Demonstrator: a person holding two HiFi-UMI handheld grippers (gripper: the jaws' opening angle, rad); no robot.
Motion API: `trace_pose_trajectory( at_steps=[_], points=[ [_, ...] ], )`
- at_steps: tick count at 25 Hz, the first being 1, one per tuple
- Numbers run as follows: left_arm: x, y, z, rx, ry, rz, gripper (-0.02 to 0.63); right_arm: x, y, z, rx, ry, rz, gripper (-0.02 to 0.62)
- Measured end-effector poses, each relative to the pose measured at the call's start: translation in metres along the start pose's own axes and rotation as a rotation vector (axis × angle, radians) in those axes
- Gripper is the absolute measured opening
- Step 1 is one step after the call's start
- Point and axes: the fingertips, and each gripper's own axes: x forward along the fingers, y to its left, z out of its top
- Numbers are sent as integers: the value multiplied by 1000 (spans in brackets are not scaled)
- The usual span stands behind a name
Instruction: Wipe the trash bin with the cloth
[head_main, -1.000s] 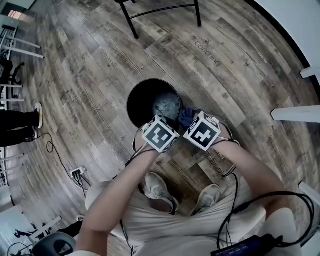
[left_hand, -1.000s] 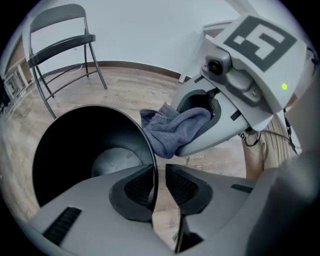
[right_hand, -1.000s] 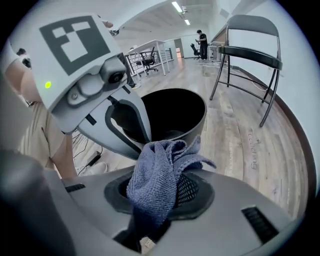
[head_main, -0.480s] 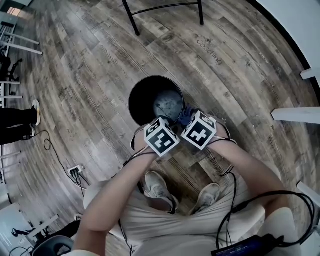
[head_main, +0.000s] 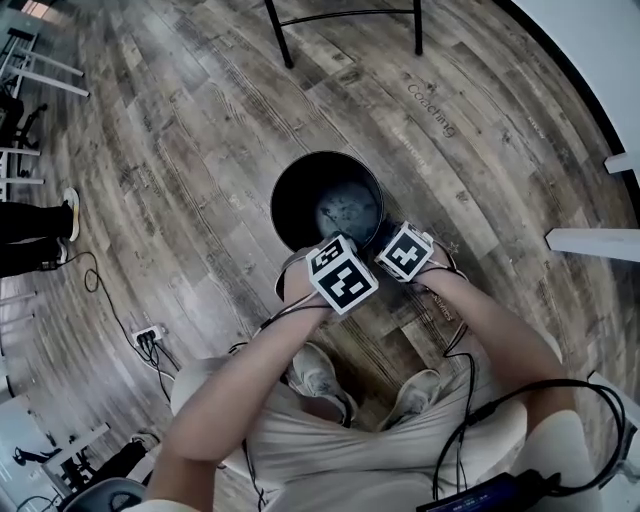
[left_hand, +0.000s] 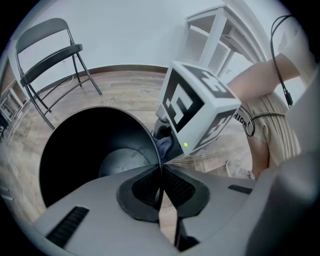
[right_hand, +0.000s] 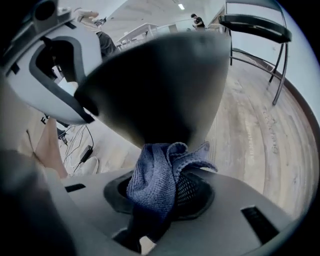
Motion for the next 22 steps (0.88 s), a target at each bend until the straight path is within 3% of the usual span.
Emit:
trace_pose_trajectory(
  at_steps=[5,16,22],
  points=[
    [0,1,1,0,1,-3,23,35,-10,-13,23,-33,-1,110],
    [0,-1,0,16,-20,4,23,104,-27,-45,-97,6,-15,110],
    [0,0,0,6,-13,-5,23,80,-29,-47,38,70,11,110]
  ],
)
